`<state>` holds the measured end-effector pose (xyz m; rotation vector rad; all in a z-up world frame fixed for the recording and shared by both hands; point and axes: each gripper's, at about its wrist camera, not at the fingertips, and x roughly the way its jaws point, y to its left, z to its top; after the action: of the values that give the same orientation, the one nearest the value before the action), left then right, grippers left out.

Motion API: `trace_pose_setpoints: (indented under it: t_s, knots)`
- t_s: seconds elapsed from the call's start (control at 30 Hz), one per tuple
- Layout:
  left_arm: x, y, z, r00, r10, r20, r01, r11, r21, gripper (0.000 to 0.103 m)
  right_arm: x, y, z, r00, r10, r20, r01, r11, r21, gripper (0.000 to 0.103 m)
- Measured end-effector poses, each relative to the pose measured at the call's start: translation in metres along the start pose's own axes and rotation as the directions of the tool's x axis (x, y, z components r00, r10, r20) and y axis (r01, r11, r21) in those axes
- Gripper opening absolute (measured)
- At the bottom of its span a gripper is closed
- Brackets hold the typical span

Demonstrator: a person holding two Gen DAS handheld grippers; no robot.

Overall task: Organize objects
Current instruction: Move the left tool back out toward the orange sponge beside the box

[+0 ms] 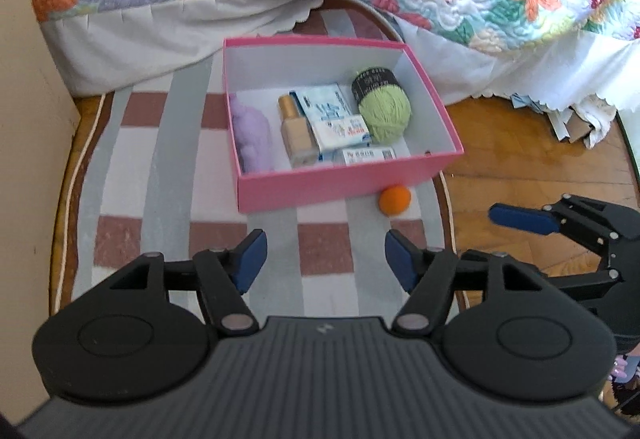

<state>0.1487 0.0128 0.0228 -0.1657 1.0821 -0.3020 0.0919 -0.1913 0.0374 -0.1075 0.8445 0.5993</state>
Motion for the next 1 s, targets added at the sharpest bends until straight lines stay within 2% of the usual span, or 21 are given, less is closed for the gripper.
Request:
trace_pose_setpoints:
  t_s: [0.1,0.23,0.3,0.4,0.5,0.8,0.93,1.0]
  knots:
    - [0.003,0.002,-0.014,1.0,-0.007,-0.011,0.007,1.0,-0.011,0.065,-0.008,0.004,-0.014,0.999,-0.046,0.011,0.046,0.999,-0.019,0.066]
    - [0.013,0.0,-0.027,1.0,-0.017,-0.016,0.017,1.0,-0.017,0.066,-0.01,0.002,-0.031,0.998,-0.069,0.013,0.069,0.998,-0.009,0.072]
    - [0.021,-0.003,-0.031,1.0,-0.025,-0.01,0.025,1.0,-0.011,0.074,-0.007,0.001,-0.039,0.997,-0.072,0.013,0.072,0.997,-0.006,0.077]
    - [0.041,-0.008,-0.037,0.999,-0.039,0.024,0.039,0.999,0.002,0.078,0.003,0.002,-0.053,0.993,-0.112,0.037,0.114,0.992,-0.047,0.084]
    - [0.067,-0.014,-0.041,0.999,-0.051,0.019,0.051,0.999,0.006,0.078,0.019,0.0,-0.064,0.987,-0.151,0.05,0.155,0.984,-0.091,0.086]
    - [0.131,-0.026,-0.035,0.995,-0.086,0.058,0.088,0.996,-0.033,0.08,0.062,-0.025,-0.081,0.978,-0.19,0.084,0.196,0.978,-0.076,0.086]
    - [0.157,-0.034,-0.028,0.992,-0.114,0.059,0.115,0.993,-0.012,0.077,0.09,-0.049,-0.087,0.977,-0.204,0.062,0.207,0.977,-0.041,0.086]
    - [0.169,-0.038,-0.027,0.99,-0.132,0.05,0.133,0.991,-0.009,0.076,0.109,-0.063,-0.089,0.977,-0.215,0.01,0.215,0.976,-0.028,0.085]
